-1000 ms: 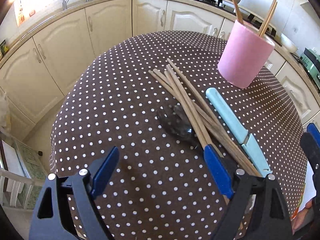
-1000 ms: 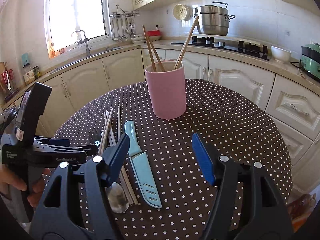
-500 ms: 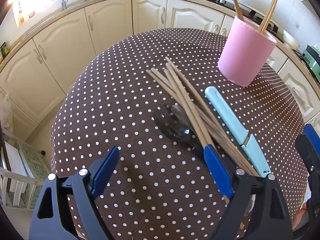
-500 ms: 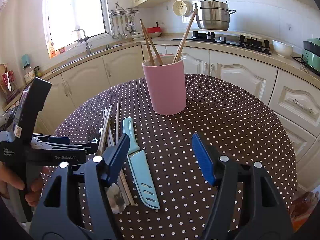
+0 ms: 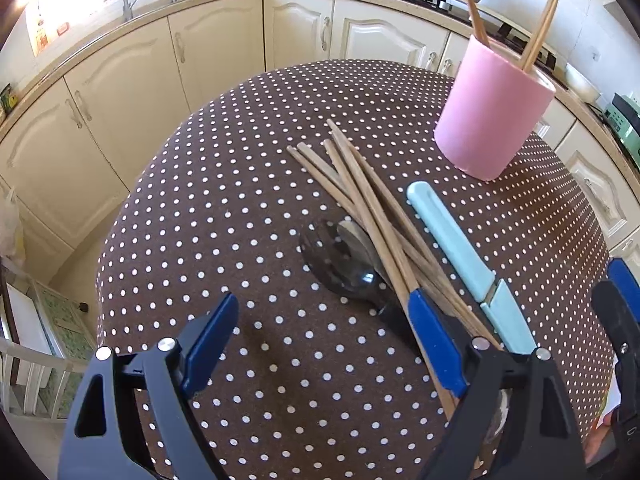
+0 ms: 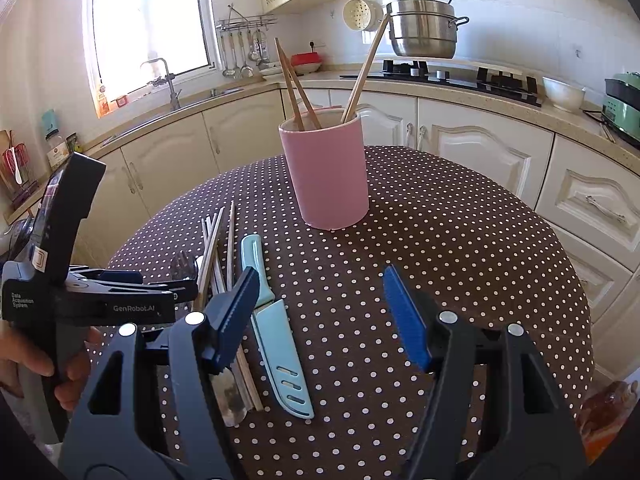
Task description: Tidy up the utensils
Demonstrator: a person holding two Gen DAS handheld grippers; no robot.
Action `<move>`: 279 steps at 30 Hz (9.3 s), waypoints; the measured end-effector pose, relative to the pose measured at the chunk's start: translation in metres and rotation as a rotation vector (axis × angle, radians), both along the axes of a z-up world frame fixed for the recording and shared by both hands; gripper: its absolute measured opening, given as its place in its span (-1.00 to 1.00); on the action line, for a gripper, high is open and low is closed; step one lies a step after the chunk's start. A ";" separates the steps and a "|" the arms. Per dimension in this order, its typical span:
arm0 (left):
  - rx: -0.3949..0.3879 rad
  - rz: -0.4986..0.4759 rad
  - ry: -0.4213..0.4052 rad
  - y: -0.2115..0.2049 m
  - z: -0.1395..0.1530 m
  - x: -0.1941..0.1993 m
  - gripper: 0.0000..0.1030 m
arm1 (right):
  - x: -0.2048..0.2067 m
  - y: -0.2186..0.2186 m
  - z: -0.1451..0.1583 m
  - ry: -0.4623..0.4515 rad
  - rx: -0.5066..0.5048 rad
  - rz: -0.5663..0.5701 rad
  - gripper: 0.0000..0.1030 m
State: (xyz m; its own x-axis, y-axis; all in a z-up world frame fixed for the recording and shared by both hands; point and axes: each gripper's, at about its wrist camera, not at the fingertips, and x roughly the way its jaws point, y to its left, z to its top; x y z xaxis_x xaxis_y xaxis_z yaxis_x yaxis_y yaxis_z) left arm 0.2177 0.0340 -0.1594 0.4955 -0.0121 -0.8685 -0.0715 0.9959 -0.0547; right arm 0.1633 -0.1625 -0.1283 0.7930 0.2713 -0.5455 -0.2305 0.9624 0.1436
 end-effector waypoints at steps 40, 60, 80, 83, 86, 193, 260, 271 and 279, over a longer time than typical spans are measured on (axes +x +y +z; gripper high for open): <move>0.012 -0.014 0.030 0.007 -0.006 0.001 0.66 | 0.005 0.004 -0.004 0.011 -0.008 0.004 0.25; 0.032 -0.001 0.038 0.000 -0.006 0.013 0.66 | 0.006 0.005 -0.005 0.014 -0.010 0.006 0.25; -0.186 0.014 0.001 0.064 -0.002 -0.020 -0.87 | 0.044 0.070 0.004 0.133 -0.135 0.161 0.25; -0.233 0.049 -0.015 0.083 -0.003 -0.027 -0.89 | 0.058 0.091 -0.002 0.216 -0.158 0.211 0.25; -0.280 0.064 -0.009 0.095 -0.003 -0.031 -0.89 | 0.071 0.109 -0.006 0.281 -0.177 0.240 0.25; -0.011 -0.087 0.132 0.058 -0.011 0.091 -0.75 | 0.157 0.191 -0.026 0.584 -0.356 0.303 -0.74; -0.258 -0.178 -1.109 -0.085 0.141 0.106 -0.89 | 0.124 -0.027 0.147 -0.422 0.165 -0.023 -0.87; -0.205 -0.186 -0.994 -0.076 0.123 0.092 -0.03 | 0.124 -0.017 0.123 -0.376 0.158 -0.027 -0.87; -0.168 -0.115 -0.950 -0.049 0.129 0.063 0.44 | 0.118 -0.012 0.114 -0.368 0.148 -0.047 -0.87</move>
